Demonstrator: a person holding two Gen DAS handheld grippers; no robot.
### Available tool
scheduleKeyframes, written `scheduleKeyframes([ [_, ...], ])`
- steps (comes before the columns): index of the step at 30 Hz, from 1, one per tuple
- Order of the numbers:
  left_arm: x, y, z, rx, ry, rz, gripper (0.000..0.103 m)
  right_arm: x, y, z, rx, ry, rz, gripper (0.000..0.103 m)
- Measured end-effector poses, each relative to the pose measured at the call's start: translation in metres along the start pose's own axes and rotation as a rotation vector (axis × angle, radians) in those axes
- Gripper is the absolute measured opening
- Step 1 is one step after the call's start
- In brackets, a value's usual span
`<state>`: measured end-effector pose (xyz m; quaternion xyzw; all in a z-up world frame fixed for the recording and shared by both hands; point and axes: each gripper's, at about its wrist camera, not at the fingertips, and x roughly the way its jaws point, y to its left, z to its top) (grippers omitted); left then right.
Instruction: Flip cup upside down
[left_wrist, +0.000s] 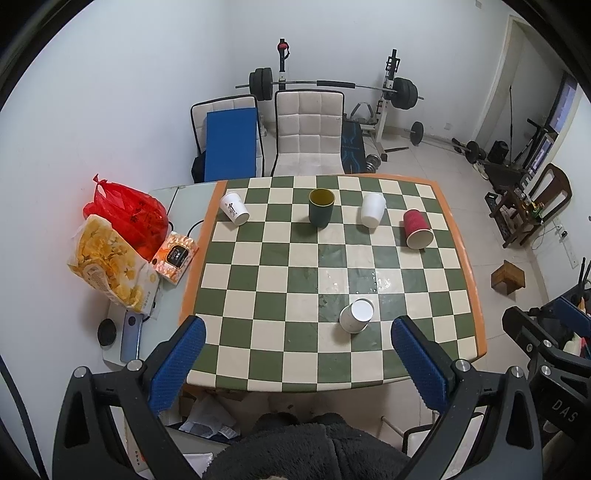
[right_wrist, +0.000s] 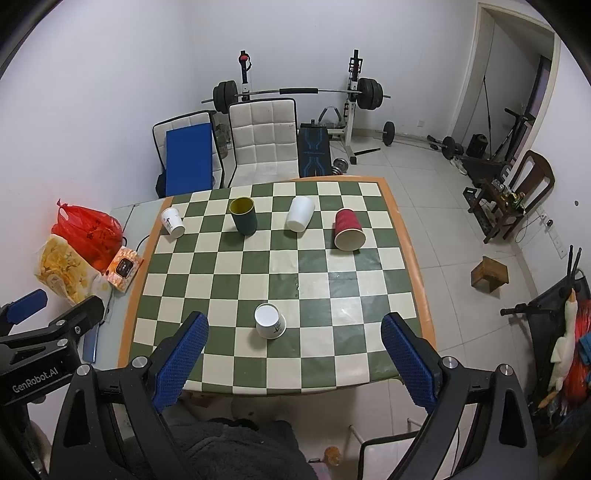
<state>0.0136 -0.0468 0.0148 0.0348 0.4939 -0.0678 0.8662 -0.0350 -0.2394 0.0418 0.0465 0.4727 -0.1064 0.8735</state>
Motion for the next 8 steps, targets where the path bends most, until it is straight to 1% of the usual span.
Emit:
scheduleKeyframes([
  [8, -0.0003, -0.0022, -0.0043, -0.001, 0.003, -0.007, 0.103, -0.0002, -0.0003, 0.0008, 0.003, 0.002, 0.003, 0.097],
])
